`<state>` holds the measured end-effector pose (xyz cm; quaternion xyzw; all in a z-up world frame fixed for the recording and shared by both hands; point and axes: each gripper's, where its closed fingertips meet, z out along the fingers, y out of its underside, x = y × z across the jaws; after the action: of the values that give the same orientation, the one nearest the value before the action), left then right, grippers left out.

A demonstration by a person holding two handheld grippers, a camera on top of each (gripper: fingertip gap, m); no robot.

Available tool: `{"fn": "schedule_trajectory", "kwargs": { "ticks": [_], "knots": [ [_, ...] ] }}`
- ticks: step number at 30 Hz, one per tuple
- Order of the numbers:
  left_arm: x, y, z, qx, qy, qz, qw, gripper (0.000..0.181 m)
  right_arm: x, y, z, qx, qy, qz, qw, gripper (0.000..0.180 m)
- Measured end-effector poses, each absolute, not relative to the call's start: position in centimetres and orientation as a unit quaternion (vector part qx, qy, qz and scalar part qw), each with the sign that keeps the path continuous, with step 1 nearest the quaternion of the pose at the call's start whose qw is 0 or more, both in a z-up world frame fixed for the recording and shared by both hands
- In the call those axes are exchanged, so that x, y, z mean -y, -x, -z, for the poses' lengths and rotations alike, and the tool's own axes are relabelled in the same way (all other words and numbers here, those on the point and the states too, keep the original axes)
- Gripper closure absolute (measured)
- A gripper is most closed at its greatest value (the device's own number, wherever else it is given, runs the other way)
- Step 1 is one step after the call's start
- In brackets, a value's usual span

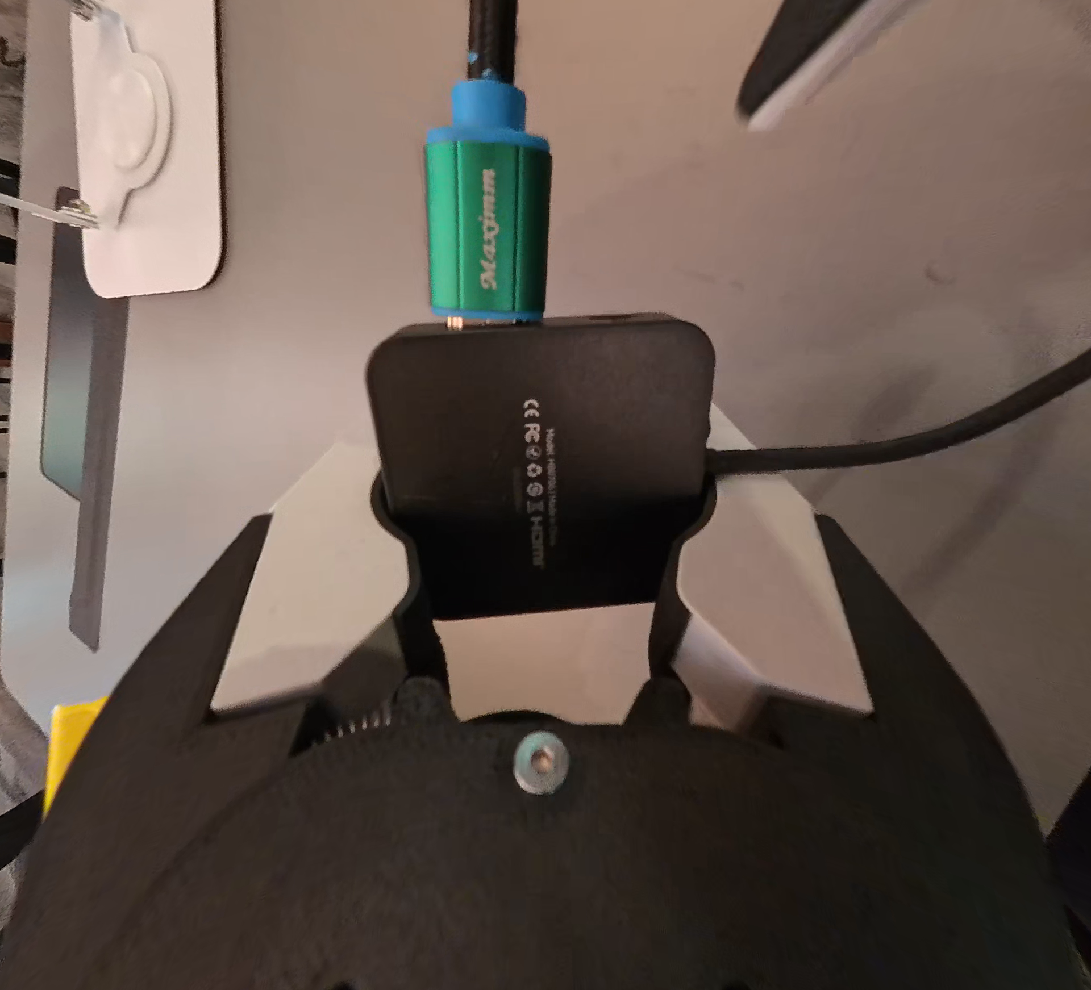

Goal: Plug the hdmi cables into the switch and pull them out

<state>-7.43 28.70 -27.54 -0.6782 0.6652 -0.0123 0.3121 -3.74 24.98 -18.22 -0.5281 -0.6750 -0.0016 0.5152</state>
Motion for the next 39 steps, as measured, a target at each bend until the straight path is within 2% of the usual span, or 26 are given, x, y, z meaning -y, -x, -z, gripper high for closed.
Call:
{"fn": "schedule_trajectory", "kwargs": {
  "ticks": [6,11,16,22,24,39],
  "knots": [
    [-28.0,7.7,28.7,-0.681,0.673,0.021,0.287,0.088,-25.6,5.5,20.5,0.699,0.511,-0.05,0.498,0.138],
    [-27.4,7.3,28.7,-0.693,0.66,0.041,0.288,0.088,-25.8,5.6,21.9,0.718,0.505,-0.097,0.469,0.154],
    [-27.2,7.1,28.7,-0.699,0.651,0.047,0.293,0.088,-25.7,5.7,21.8,0.693,0.514,-0.18,0.472,0.161],
    [-26.9,6.9,28.8,-0.704,0.646,0.055,0.29,0.089,-25.7,5.8,23.0,0.704,0.514,-0.182,0.455,0.154],
    [-26.8,6.7,28.6,-0.705,0.641,0.059,0.298,0.089,-25.6,6.0,22.6,0.693,0.511,-0.203,0.466,0.161],
    [-26.5,5.9,28.2,-0.711,0.619,0.083,0.324,0.089,-25.1,5.6,22.0,0.691,0.497,-0.255,0.459,0.16]
  ]
}}
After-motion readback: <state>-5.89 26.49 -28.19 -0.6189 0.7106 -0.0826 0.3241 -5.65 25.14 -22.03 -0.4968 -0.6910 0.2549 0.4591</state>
